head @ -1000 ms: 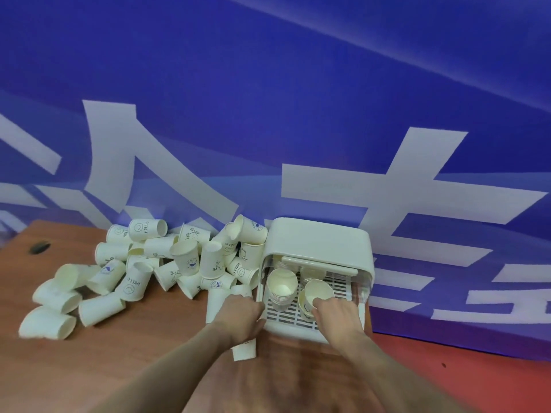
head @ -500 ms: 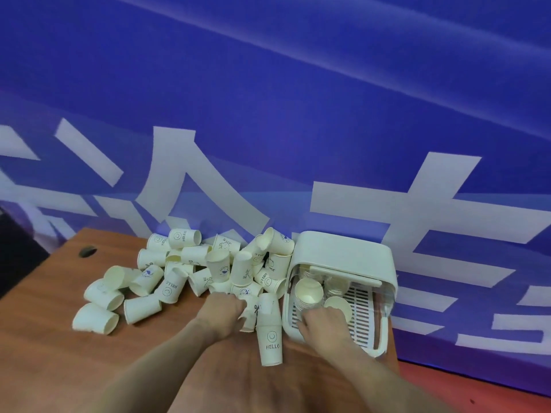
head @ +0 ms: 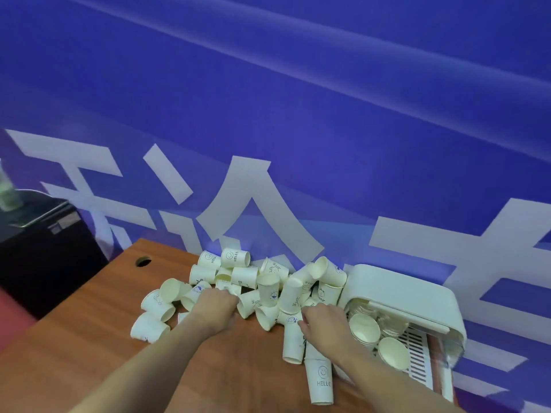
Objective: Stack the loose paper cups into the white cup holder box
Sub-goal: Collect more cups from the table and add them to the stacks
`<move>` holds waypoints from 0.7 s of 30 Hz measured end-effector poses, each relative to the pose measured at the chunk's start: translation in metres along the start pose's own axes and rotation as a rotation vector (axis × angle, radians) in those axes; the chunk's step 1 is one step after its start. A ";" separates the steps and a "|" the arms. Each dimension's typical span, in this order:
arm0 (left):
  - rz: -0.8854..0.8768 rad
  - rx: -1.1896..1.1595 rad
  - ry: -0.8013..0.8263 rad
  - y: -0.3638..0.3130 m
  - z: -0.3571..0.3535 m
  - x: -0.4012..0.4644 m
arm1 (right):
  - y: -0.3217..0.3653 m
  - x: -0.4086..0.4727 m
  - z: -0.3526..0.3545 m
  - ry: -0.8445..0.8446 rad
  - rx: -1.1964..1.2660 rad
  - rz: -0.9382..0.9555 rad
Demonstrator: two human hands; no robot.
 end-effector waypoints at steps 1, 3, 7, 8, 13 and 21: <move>-0.002 0.000 0.000 0.002 -0.005 0.004 | 0.003 0.006 -0.002 0.005 -0.004 -0.002; -0.008 -0.015 0.008 0.004 -0.014 0.012 | 0.007 0.014 -0.006 0.024 -0.016 -0.004; -0.027 -0.069 0.014 0.001 -0.033 0.042 | 0.008 0.031 -0.021 0.090 -0.036 -0.037; -0.031 -0.089 0.011 0.000 -0.036 0.049 | 0.005 0.035 -0.022 0.099 -0.040 -0.054; -0.025 -0.161 -0.011 -0.010 -0.052 0.093 | -0.026 0.076 -0.022 0.127 -0.139 -0.143; -0.060 -0.141 0.029 -0.021 -0.078 0.138 | -0.066 0.109 -0.033 0.211 -0.333 -0.155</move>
Point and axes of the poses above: each hand's wrist, its own x-axis towards the middle knuckle, its own z-axis out of the back of the hand, y = z × x, the point moved 3 cm from there along x, towards the middle knuckle, and after that the axes turned 10 degrees about -y, right-handed, at the moved point
